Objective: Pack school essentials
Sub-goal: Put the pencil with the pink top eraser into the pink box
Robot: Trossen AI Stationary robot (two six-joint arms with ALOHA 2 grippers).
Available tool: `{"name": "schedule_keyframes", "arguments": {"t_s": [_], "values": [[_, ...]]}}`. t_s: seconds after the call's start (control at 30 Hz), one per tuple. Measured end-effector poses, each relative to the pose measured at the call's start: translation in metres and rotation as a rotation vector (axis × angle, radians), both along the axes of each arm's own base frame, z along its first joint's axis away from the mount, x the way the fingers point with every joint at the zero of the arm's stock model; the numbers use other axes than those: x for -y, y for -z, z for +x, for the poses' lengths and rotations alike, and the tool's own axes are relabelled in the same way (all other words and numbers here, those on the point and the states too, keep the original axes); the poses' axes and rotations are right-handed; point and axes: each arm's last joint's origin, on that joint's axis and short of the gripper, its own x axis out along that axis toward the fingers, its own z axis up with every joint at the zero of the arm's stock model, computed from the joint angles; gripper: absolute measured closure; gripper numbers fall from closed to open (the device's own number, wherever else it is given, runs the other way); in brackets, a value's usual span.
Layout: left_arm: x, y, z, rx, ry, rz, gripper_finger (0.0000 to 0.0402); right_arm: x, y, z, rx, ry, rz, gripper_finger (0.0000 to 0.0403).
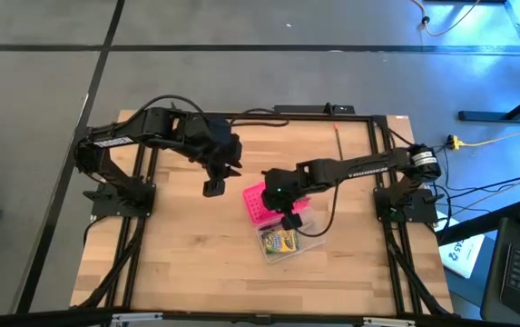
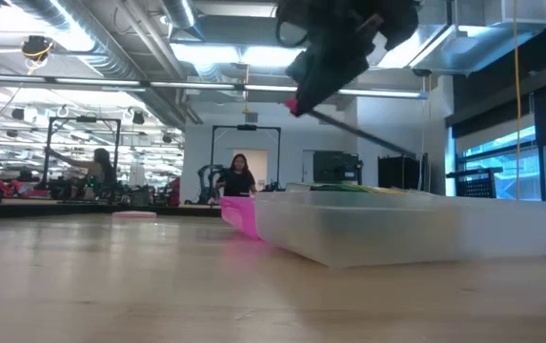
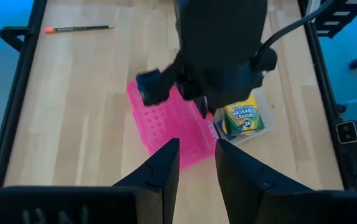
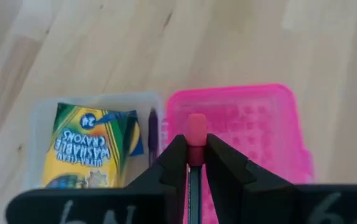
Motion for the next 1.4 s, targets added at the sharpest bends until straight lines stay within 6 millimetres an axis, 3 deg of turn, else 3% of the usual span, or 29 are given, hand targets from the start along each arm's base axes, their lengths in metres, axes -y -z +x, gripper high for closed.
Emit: {"name": "schedule_keyframes", "arguments": {"t_s": [0.13, 0.43, 0.57, 0.9, 1.17, 1.4], "values": [[0.003, 0.000, -0.002, -0.006, -0.011, 0.027, 0.0305, -0.007, 0.016, 0.004, -0.013, -0.025, 0.016, 0.0348], [0.003, 0.003, -0.006, -0.056, -0.024, 0.051, 0.0305, -0.028, 0.022, 0.010, 0.007, -0.059, 0.098, 0.0346], [0.003, 0.003, -0.007, -0.071, -0.019, 0.055, 0.0305, -0.035, 0.034, 0.014, -0.021, -0.076, 0.096, 0.0346], [0.003, 0.004, -0.008, -0.077, -0.018, 0.056, 0.0305, -0.036, 0.045, 0.016, -0.049, -0.082, 0.089, 0.0345], [0.003, 0.004, -0.008, -0.077, -0.017, 0.056, 0.0305, -0.037, 0.066, 0.021, -0.101, -0.107, 0.084, 0.0345], [0.003, 0.004, -0.008, -0.077, -0.017, 0.057, 0.0305, -0.035, 0.068, 0.022, -0.100, -0.125, 0.072, 0.0345]]}}
